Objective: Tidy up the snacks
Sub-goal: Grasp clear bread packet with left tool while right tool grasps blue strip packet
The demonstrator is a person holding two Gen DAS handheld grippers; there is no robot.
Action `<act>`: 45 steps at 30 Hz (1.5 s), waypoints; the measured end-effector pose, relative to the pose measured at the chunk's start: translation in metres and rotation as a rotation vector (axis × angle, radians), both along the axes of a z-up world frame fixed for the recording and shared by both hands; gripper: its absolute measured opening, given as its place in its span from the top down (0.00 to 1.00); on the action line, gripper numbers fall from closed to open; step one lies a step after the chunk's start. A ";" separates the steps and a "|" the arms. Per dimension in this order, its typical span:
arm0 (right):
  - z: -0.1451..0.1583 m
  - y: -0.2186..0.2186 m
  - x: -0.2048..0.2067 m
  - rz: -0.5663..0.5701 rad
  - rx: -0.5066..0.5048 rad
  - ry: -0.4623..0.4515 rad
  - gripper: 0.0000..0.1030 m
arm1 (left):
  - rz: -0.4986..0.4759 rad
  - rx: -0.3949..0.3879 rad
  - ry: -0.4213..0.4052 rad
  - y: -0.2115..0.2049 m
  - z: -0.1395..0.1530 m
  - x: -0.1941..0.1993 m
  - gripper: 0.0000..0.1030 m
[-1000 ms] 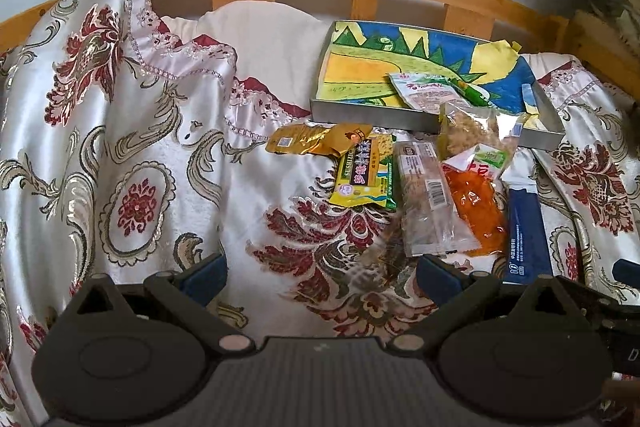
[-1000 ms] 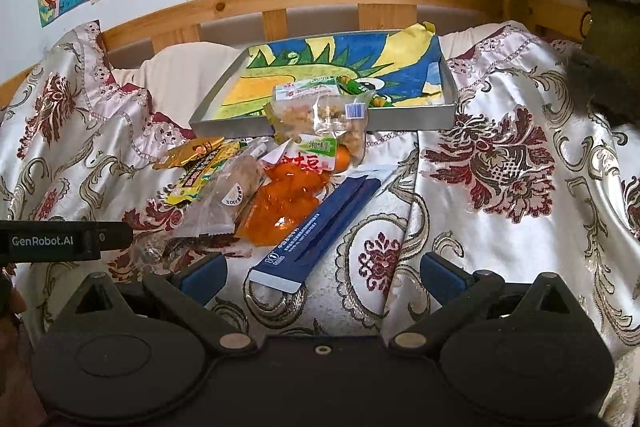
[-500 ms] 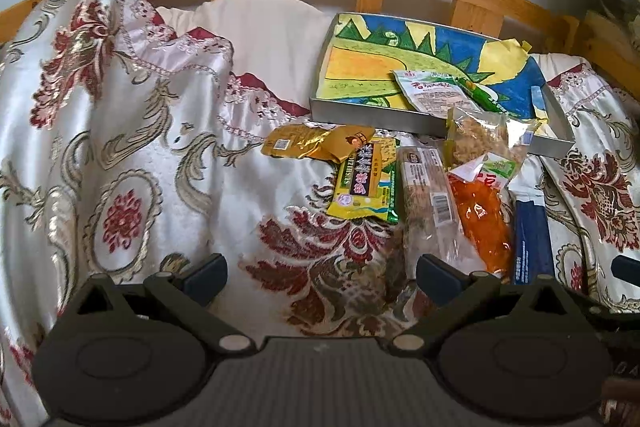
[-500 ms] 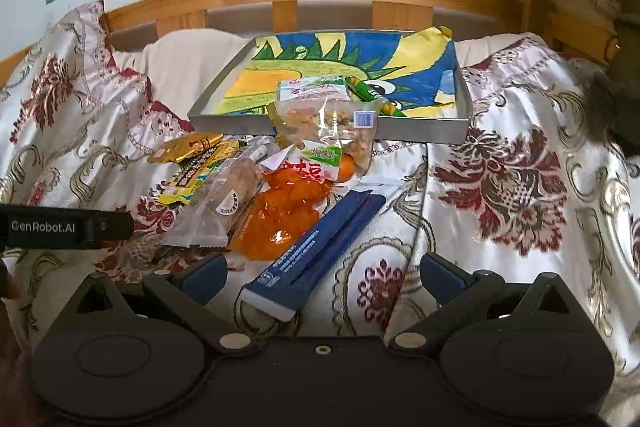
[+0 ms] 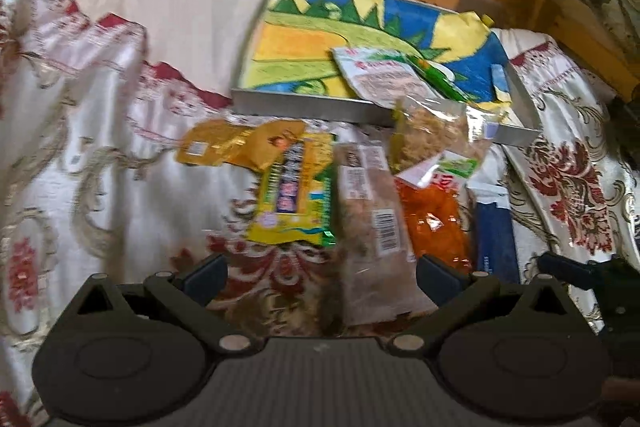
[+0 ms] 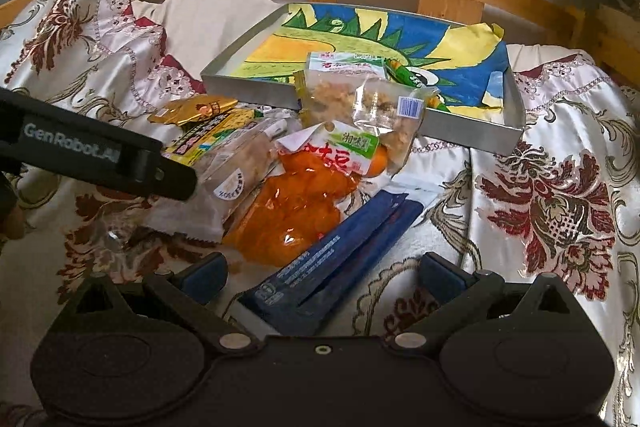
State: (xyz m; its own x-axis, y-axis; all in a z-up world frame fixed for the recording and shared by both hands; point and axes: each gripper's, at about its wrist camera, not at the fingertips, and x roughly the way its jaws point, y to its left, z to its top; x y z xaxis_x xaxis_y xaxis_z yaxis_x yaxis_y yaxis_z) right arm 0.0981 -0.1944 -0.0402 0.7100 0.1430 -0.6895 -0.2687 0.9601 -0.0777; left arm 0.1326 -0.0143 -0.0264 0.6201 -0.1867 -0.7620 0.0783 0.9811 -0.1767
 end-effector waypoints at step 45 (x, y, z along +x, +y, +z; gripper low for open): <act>-0.007 -0.008 0.003 -0.133 -0.170 -0.118 0.43 | -0.029 0.057 0.036 -0.030 -0.015 0.029 0.46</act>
